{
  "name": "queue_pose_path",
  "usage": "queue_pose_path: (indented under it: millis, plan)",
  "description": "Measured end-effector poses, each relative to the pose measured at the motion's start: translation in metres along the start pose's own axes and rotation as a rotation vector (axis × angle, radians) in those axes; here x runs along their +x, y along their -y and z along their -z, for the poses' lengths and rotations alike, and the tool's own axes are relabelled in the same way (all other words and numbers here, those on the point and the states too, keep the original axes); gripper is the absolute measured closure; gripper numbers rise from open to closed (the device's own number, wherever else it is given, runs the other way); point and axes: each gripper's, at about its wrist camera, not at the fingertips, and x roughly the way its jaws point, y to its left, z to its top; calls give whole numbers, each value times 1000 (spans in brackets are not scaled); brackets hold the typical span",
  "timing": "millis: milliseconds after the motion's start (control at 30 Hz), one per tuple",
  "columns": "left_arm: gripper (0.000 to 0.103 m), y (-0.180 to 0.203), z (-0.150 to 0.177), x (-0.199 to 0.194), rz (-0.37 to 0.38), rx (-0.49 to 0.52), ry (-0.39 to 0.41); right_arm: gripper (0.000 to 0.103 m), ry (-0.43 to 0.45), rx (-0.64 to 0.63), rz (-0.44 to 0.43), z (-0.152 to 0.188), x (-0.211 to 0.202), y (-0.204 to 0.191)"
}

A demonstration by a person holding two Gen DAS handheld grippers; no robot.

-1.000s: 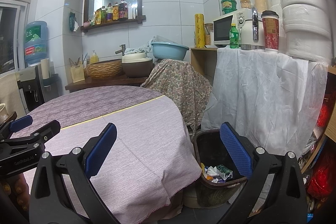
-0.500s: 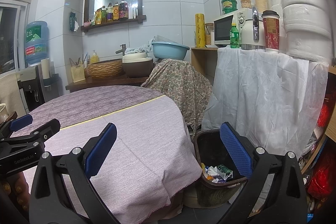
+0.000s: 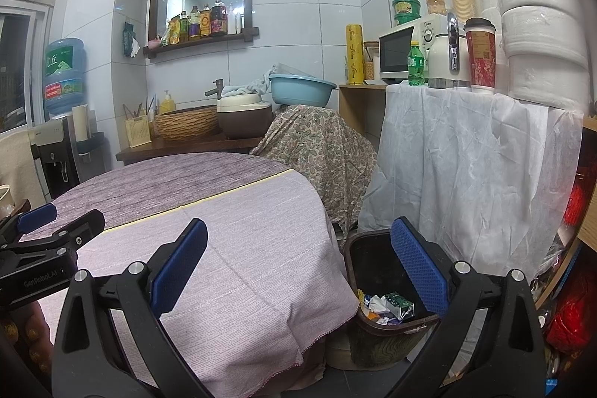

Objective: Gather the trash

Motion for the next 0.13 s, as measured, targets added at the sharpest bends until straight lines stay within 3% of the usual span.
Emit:
queue_pose_path:
  millis: [133]
  plan:
    - [5, 1, 0, 0, -1, 0, -2, 6, 1, 0, 0, 1, -1, -1]
